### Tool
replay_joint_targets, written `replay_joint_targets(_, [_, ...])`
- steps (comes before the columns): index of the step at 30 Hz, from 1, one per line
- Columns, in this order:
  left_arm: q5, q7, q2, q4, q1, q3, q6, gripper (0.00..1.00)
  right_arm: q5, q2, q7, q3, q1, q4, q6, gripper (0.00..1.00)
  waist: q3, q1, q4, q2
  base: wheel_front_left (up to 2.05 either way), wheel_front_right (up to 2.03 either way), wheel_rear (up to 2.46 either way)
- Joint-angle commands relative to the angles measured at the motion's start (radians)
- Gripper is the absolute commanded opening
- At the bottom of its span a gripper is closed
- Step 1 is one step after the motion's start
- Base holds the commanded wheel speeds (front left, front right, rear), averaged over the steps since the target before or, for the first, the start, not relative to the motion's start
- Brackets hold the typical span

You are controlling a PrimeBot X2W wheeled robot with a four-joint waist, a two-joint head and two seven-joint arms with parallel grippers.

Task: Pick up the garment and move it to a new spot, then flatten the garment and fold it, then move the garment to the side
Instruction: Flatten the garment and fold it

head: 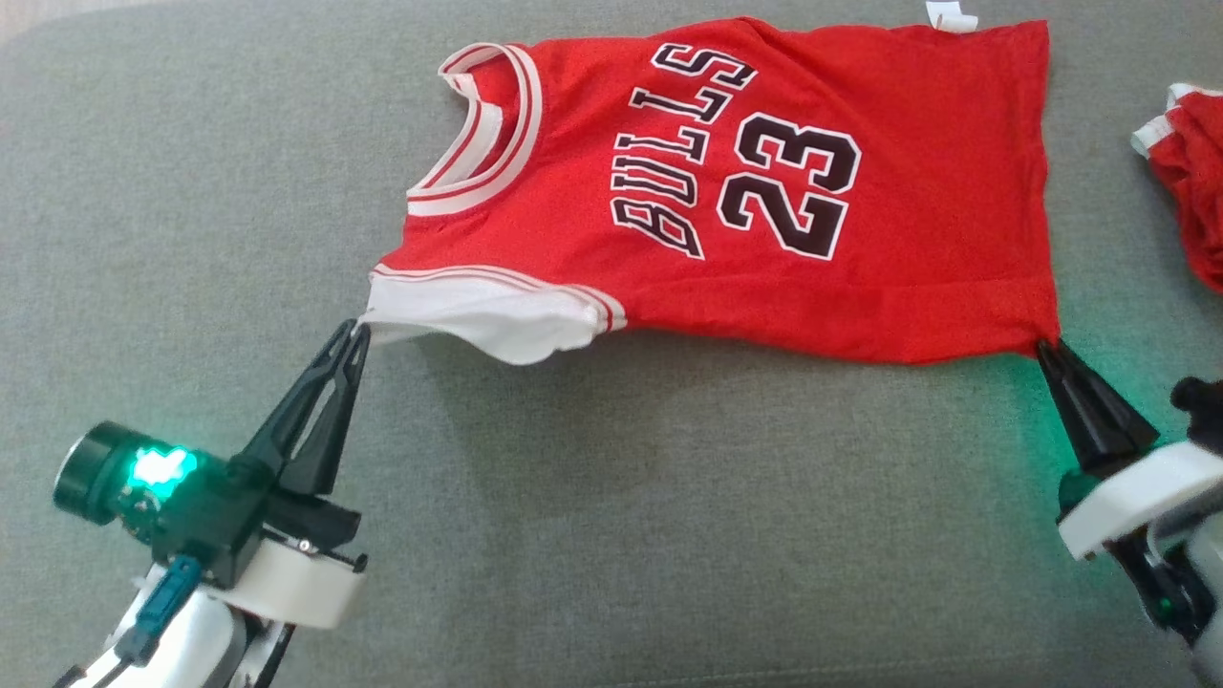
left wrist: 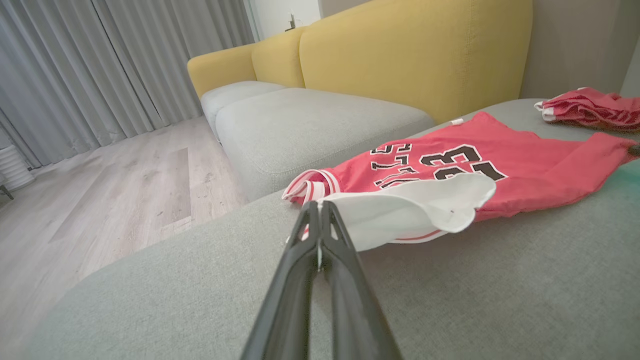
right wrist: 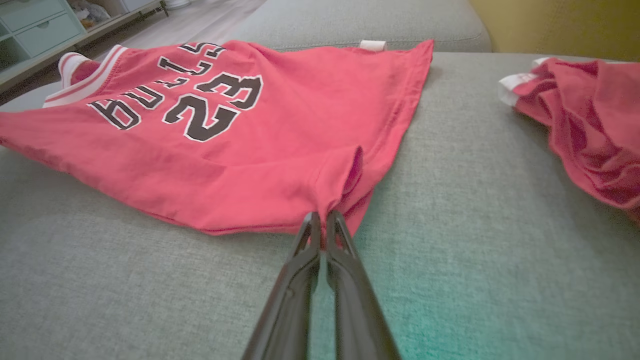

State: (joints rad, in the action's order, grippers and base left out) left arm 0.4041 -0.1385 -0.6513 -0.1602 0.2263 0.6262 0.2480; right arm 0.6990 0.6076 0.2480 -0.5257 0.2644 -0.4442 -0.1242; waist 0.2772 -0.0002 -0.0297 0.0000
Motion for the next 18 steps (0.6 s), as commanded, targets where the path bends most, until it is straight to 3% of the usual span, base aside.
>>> replay_joint_targets(1, [-0.005, -0.008, -0.042, -0.034, 0.040, -0.053, 0.013, 0.00, -0.014, 0.014, 0.014, 0.011, 0.020, 0.015, -0.007, 1.00, -0.002, 0.0002, -0.002, 0.0000, 0.00, 0.00, 0.00])
replay_joint_targets(6, [-0.011, -0.004, -0.017, -0.036, 0.067, -0.038, 0.010, 0.00, -0.068, -0.030, 0.014, 0.041, 0.008, 0.012, -0.007, 1.00, -0.002, 0.0002, 0.003, 0.0000, 0.00, 0.00, 0.00])
replay_joint_targets(18, [-0.001, -0.009, -0.024, -0.012, 0.068, -0.061, 0.034, 0.00, -0.112, -0.051, 0.014, 0.121, -0.127, 0.121, -0.007, 1.00, 0.023, 0.0002, -0.009, 0.0000, 0.00, 0.00, 0.00])
